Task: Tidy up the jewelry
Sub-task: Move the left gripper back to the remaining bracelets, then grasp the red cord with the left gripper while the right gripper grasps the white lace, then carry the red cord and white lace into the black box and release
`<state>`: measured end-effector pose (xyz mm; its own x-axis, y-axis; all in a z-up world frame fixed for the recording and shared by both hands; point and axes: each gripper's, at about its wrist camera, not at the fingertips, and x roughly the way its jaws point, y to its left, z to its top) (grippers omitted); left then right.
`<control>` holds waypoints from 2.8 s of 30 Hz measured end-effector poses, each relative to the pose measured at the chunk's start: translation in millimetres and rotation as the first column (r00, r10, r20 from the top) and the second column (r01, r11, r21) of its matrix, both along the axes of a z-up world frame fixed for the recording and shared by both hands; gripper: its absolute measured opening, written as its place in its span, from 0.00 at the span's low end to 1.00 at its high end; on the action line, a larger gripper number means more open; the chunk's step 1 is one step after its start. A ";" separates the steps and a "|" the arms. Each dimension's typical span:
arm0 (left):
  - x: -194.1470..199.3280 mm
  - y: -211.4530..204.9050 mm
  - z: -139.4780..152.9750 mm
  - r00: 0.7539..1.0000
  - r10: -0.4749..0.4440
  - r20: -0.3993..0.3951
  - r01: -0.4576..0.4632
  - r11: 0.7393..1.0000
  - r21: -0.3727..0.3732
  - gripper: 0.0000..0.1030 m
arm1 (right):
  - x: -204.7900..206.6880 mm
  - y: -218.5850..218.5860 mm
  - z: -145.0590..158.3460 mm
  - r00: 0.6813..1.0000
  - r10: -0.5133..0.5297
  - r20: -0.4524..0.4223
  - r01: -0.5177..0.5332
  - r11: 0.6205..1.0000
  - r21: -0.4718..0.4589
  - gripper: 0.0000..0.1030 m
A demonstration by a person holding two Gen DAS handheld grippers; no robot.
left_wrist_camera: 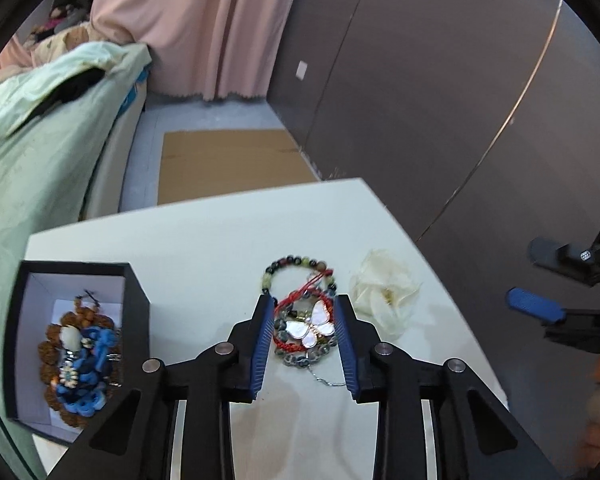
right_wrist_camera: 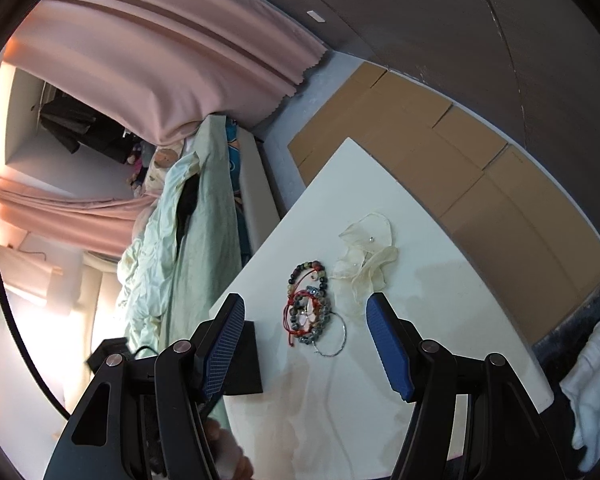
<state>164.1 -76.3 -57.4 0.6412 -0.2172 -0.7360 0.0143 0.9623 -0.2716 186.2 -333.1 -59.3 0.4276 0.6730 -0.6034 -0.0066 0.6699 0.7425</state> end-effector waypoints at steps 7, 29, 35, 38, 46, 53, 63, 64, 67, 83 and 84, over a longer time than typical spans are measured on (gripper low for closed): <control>15.6 -3.5 -21.4 0.999 -0.001 -0.047 0.002 1.000 0.029 0.31 | 10.2 12.2 -7.3 0.999 0.031 -0.023 -0.031 0.999 0.008 0.62; 24.5 2.8 -20.9 0.998 -0.047 -0.041 0.048 0.998 0.033 0.01 | 33.0 31.4 -35.4 0.992 -0.042 -0.117 0.031 0.994 -0.101 0.62; 15.8 8.4 -0.4 0.999 -0.046 0.011 0.046 0.999 -0.013 0.01 | 37.7 42.9 -41.8 0.992 -0.031 -0.125 0.011 0.988 -0.157 0.58; 12.8 10.8 9.6 0.998 -0.049 0.032 0.050 0.998 -0.030 0.01 | 40.8 47.0 -46.7 0.990 -0.025 -0.136 0.000 0.984 -0.181 0.56; -4.7 20.0 31.3 0.996 -0.034 0.087 0.039 0.997 -0.065 0.01 | 48.8 48.8 -65.5 0.983 -0.047 -0.180 0.006 0.975 -0.222 0.46; -26.1 41.7 46.0 0.992 0.026 0.122 -0.015 0.996 -0.086 0.01 | 38.3 41.5 -61.7 0.988 -0.066 -0.142 0.050 0.992 -0.119 0.04; -51.6 85.9 59.3 0.980 0.125 0.155 -0.109 0.989 -0.104 0.01 | 10.0 53.9 -24.1 1.000 -0.022 -0.008 0.022 1.000 -0.016 0.04; -53.0 89.2 60.0 0.979 0.132 0.157 -0.117 0.988 -0.105 0.01 | 8.3 57.3 -20.8 1.000 -0.015 0.005 0.015 1.000 -0.007 0.04; -59.1 99.8 62.4 0.975 0.152 0.164 -0.136 0.985 -0.105 0.01 | 1.4 67.7 -8.9 0.998 0.006 0.060 -0.008 1.000 0.024 0.04; -63.2 159.3 46.4 0.958 0.285 0.039 -0.270 0.936 -0.226 0.22 | -22.3 142.7 16.3 0.962 0.167 0.215 -0.198 0.971 0.132 0.04; -63.3 161.2 44.6 0.957 0.288 0.029 -0.273 0.931 -0.243 0.29 | -23.9 146.6 16.9 0.959 0.176 0.221 -0.209 0.969 0.136 0.04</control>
<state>100.8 84.8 -12.8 0.7444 -0.1823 -0.6424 -0.2229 0.8390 -0.4964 162.3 -186.5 -42.5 0.3846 0.8334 -0.3968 -0.2875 0.5166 0.8065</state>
